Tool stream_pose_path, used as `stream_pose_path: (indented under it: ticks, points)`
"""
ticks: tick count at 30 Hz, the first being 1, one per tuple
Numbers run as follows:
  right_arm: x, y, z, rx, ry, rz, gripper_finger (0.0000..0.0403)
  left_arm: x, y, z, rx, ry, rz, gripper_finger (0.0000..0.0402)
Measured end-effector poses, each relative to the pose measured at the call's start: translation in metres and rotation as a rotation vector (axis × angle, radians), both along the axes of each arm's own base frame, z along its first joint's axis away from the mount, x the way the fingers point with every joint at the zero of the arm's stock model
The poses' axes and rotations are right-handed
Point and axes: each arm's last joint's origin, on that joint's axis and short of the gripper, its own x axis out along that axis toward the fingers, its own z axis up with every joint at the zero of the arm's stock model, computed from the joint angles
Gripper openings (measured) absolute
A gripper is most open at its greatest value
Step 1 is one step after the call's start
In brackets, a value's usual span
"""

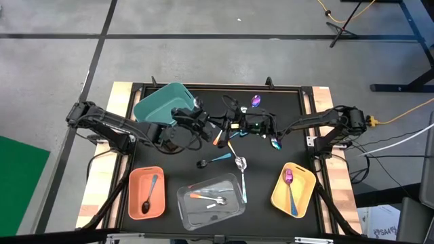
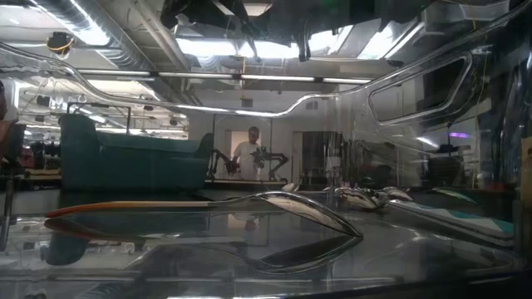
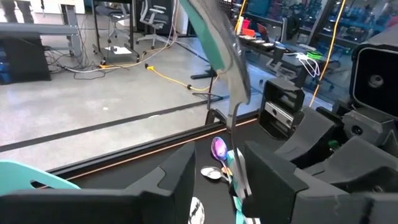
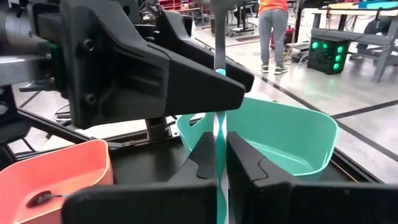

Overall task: Sort silverware by color (type)
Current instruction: Put the white-green spoon into the blue bin

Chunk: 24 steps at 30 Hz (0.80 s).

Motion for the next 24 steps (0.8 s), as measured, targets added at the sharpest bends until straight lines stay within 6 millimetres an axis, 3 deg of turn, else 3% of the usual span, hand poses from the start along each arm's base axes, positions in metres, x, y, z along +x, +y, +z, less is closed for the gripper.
stream_pose_path:
  ticks: [7,18,24]
  points:
    - [0.0000,0.0002,0.0001,0.000,-0.001,0.004,0.0003,0.0000,-0.0001,0.0000,0.000,-0.001,0.000,0.0120]
    - [0.0002,0.0001,-0.0002,0.001,0.000,0.003,0.0003,0.0006,0.0002,0.0009,-0.008,-0.010,-0.009,0.0025]
    - [0.0002,0.0002,-0.0007,0.004,0.004,0.003,0.0003,0.0011,0.0010,0.0004,-0.016,-0.003,-0.027,0.0022]
